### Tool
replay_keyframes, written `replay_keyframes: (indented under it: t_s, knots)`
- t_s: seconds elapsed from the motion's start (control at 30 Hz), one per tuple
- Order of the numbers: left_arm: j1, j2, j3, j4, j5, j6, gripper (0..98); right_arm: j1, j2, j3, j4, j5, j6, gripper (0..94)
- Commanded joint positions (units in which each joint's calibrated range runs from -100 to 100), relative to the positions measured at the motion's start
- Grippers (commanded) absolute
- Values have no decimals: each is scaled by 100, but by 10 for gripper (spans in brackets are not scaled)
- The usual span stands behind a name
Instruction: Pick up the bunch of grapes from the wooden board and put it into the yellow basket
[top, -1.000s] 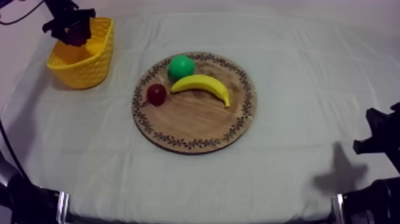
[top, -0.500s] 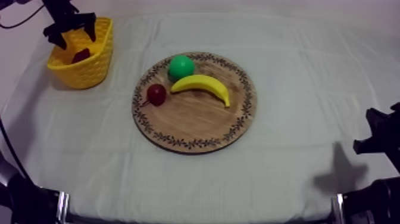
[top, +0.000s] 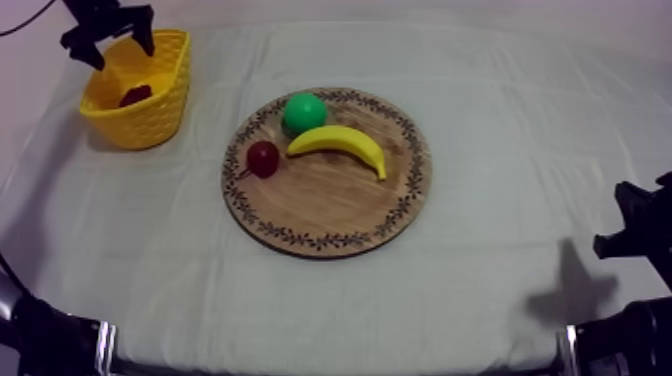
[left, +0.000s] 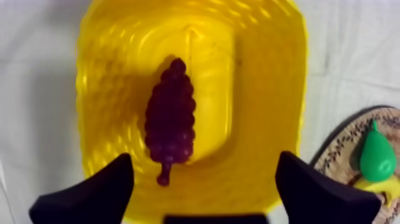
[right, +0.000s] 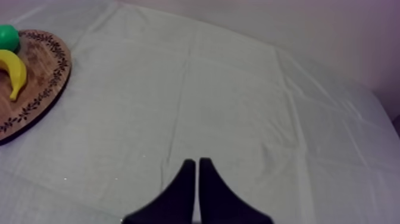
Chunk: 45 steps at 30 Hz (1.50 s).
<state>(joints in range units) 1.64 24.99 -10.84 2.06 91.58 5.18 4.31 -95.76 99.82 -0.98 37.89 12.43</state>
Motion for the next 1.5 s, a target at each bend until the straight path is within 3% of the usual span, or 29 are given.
replay_keyframes:
  t_s: [0.0,0.53,0.83,0.93,1.1,1.23,1.37,1.47]
  knots:
    - [12,-361,197,7,-34,5,784,-2,0,-4,3,2,0,3]
    - [-58,-3098,2840,-84,-963,-135,279,-2,0,-4,3,2,0,3]
    - [373,-4895,4608,-397,-1989,340,43,-2,0,-4,3,2,0,3]
    - [523,-5459,5104,-473,-2306,572,15,-2,0,-4,3,2,0,3]
    - [642,-6339,5698,-504,-2461,662,3,-2,0,-4,3,2,0,3]
    - [723,-6994,6177,-467,-2671,523,1,-2,0,-4,3,2,0,3]
    - [844,-7686,6993,-426,-3423,124,0,-2,0,-4,3,2,0,3]
    - [912,-8238,7710,-424,-3936,17,0,-2,0,-4,3,2,0,3]
